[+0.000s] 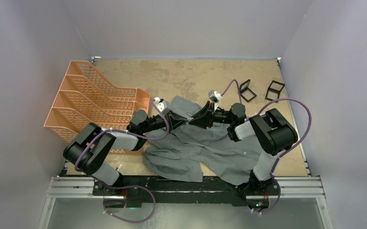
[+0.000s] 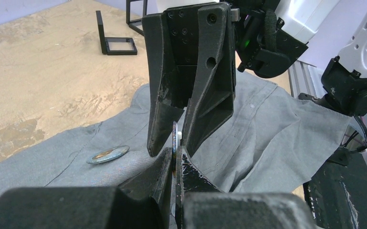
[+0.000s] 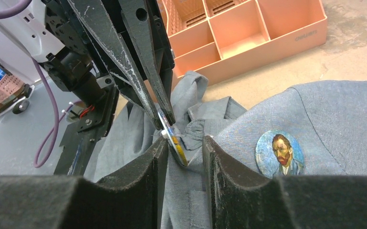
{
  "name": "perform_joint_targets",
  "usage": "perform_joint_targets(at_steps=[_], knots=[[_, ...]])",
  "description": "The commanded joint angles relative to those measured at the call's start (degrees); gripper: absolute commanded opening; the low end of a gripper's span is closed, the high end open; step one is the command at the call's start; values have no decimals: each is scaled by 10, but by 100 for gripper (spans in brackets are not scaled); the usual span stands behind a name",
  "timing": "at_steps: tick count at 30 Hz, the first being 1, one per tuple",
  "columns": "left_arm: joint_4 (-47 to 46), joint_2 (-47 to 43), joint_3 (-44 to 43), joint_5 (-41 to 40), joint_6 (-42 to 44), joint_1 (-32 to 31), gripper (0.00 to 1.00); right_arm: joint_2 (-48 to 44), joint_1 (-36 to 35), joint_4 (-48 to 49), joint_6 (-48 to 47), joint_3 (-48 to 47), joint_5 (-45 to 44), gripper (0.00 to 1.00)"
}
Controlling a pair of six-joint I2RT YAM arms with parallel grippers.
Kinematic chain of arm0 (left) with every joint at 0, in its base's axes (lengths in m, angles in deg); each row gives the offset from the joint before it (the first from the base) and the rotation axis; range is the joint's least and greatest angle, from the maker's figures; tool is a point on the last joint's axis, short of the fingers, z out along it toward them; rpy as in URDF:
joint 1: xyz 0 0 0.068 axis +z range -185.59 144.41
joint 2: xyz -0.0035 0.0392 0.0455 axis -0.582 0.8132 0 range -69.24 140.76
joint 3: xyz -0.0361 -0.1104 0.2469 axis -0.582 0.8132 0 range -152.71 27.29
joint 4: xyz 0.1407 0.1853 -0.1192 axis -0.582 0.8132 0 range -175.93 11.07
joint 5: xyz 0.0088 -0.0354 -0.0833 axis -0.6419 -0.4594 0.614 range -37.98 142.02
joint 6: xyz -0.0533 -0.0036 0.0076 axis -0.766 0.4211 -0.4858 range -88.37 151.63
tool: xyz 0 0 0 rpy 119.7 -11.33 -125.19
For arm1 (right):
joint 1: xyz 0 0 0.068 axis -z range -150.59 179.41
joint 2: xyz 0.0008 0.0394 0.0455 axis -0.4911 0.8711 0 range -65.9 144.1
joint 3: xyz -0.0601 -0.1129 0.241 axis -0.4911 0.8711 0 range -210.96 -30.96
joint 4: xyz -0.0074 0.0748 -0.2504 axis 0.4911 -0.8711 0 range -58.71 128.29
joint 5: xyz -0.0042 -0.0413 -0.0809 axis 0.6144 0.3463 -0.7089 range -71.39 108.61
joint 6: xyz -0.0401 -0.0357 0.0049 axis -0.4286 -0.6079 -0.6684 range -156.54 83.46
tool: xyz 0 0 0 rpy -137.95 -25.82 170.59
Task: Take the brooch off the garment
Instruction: Remove the brooch from the clothes.
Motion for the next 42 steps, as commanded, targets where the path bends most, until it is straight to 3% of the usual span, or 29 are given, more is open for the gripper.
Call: perform_joint_targets(at_steps=[1,42], knots=[[-45,-1,-3,21,-11,-4,0,-19,-2,289,2,-15,15,36],[-79,16,0,59,-43,18,0,-49,2,289,-2,-7,48,23]])
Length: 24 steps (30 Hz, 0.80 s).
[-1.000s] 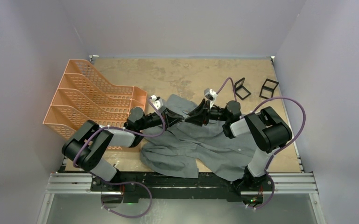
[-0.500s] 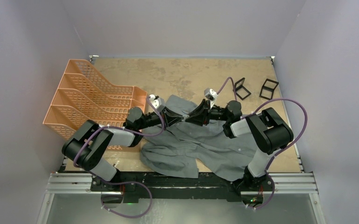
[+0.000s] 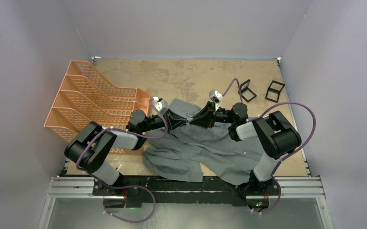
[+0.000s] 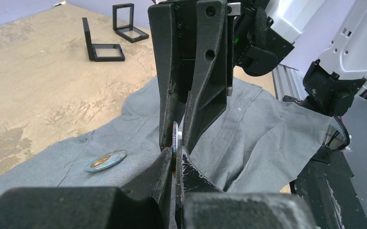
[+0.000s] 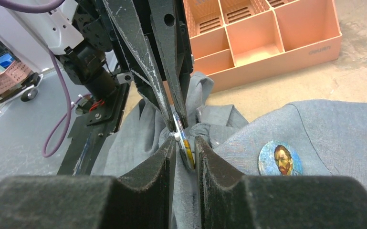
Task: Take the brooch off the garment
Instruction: Remove the brooch from the clothes.
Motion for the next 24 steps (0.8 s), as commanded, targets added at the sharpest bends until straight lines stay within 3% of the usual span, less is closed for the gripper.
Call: perform_joint_targets(at_steps=[1,24], knots=[[-39,6,-1,24,-10,4,0,-19,1,289,-1,-7,16,23],[-77,3,1,42,-42,17,0,-9,1,289,-13,-2,27,26]])
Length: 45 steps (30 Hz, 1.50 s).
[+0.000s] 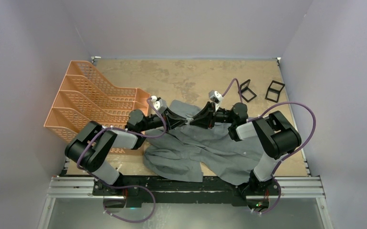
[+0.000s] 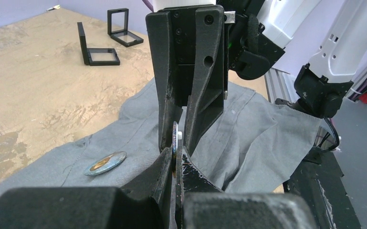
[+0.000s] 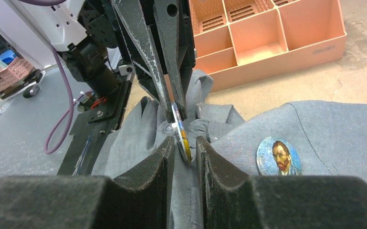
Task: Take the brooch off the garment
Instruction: Remove the brooch from the clothes.
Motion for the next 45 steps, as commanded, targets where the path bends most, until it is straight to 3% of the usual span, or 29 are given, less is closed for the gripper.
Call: perform_joint_targets(at_steps=[1,28,41,45], knots=[[-57,-2,1,21,-23,5,0,-9,1,289,-11,-2,16,26],[-85,20,-5,38,-44,4,0,-15,1,290,5,-11,2,16],[-92,29,-5,30,-40,-10,0,-14,-1,290,15,-13,-17,6],[-83,21,-4,23,-33,-12,0,-12,-2,290,22,-17,-16,8]])
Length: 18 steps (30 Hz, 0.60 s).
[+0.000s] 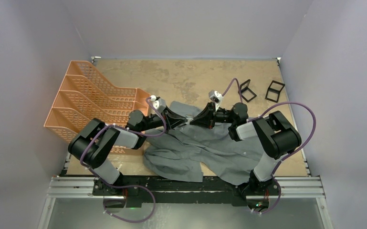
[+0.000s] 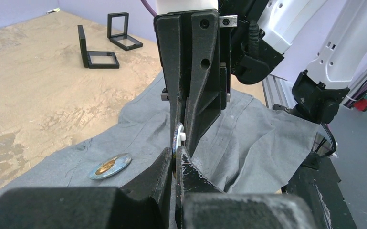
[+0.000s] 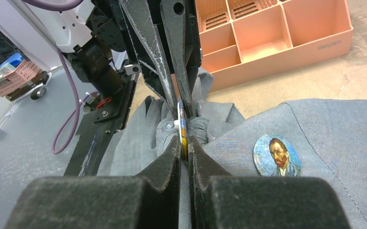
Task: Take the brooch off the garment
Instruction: Remove the brooch from the clothes.
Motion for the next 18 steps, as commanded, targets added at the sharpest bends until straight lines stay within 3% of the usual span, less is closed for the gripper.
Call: perform_joint_targets(at_steps=[1,8,12,18], knots=[[-29,-8,-4,15,3,-14,0,-13,-2,290,6,-16,-20,10],[-19,-21,7,-15,19,-14,0,-15,-4,290,13,-16,-20,24],[-16,-22,7,-17,21,-14,0,-12,-6,290,12,-19,-17,23],[-17,-25,9,-17,20,-14,0,-14,-7,290,4,-14,-9,12]])
